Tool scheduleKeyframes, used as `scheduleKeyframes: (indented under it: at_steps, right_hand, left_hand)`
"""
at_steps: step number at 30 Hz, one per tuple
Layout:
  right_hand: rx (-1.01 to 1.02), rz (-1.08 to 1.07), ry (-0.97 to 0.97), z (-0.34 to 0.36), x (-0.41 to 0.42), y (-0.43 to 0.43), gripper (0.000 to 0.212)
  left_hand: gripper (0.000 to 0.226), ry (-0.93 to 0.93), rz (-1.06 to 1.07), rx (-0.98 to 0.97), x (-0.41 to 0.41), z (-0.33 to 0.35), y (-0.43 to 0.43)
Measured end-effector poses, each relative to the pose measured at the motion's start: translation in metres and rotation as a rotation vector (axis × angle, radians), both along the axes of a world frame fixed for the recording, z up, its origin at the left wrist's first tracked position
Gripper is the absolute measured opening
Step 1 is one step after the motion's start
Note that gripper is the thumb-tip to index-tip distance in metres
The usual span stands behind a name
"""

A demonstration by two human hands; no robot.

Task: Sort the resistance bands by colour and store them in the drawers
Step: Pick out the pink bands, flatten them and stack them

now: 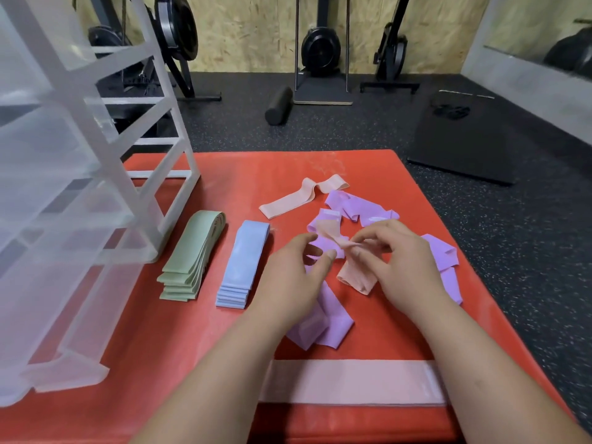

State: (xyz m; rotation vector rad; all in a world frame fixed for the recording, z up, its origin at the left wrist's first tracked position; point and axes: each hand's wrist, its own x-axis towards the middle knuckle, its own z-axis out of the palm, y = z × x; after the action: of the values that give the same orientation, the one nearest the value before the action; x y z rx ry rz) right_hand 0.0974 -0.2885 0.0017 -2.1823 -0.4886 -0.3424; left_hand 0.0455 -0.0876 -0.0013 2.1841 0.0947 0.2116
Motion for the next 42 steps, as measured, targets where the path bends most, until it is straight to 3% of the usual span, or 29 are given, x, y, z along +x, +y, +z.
scheduleKeyframes:
  at_steps: [4, 6, 14, 19, 24, 30, 35, 39, 42]
  right_hand:
    - [0.000, 0.157, -0.021, 0.003, -0.018, 0.004, 0.019]
    - [-0.017, 0.169, 0.000, 0.004, -0.023, 0.003, 0.023]
    - [-0.143, 0.126, 0.137, 0.010, -0.039, -0.004, 0.054]
    - [-0.123, 0.171, 0.200, 0.017, -0.052, -0.004, 0.045]
    - [-0.154, 0.148, 0.219, 0.018, -0.060, -0.013, 0.059]
    - [-0.337, 0.041, 0.179, 0.018, -0.066, -0.042, 0.031]
    - [-0.414, -0.030, 0.158, 0.028, -0.080, -0.056, 0.020]
    - [-0.340, -0.048, 0.222, 0.041, -0.090, -0.072, 0.016]
    - [-0.171, -0.033, 0.332, 0.046, -0.097, -0.088, 0.023]
  left_hand:
    - [0.036, 0.081, 0.025, -0.459, -0.002, 0.011, 0.001]
    - [0.023, 0.084, 0.030, -0.533, -0.005, 0.017, 0.002]
    - [0.008, 0.064, -0.036, -0.353, -0.018, 0.025, 0.014]
    - [0.006, -0.009, -0.074, -0.269, -0.030, 0.034, 0.018]
    - [0.006, -0.161, 0.048, -0.265, -0.042, 0.041, 0.029]
    - [0.004, -0.214, 0.178, -0.324, -0.057, 0.041, 0.051]
    - [0.004, -0.200, 0.187, -0.324, -0.076, 0.040, 0.060]
    - [0.005, -0.154, 0.191, -0.323, -0.089, 0.041, 0.063]
    - [0.005, -0.088, 0.151, -0.306, -0.098, 0.037, 0.066]
